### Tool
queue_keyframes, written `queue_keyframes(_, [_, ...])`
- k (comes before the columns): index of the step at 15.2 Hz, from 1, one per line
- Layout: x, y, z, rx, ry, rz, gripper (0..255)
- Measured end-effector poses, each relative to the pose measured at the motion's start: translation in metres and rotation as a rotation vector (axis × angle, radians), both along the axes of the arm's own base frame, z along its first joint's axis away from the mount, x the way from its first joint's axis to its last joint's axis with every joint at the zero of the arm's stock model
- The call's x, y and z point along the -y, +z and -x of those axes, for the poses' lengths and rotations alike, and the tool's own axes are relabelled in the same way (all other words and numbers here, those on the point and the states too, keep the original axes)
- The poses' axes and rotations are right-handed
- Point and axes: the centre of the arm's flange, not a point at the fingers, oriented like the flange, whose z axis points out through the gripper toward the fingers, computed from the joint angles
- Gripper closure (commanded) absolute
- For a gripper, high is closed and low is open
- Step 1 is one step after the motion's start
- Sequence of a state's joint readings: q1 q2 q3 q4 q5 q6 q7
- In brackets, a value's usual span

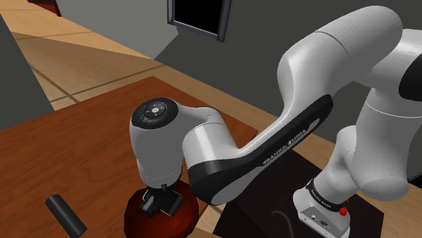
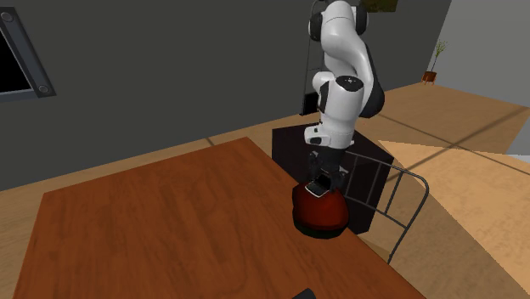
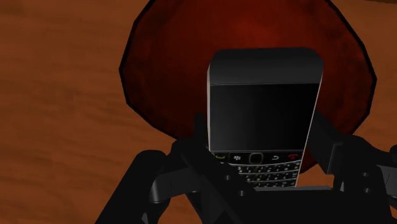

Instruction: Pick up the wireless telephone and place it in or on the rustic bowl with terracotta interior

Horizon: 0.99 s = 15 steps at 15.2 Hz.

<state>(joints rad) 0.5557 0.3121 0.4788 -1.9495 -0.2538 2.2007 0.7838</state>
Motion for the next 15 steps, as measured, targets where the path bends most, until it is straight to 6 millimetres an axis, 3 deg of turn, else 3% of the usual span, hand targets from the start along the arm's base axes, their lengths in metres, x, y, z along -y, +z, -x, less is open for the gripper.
queue_keyframes(15, [-0.003,-0.07,0.004,0.0,-0.002,0.001,255])
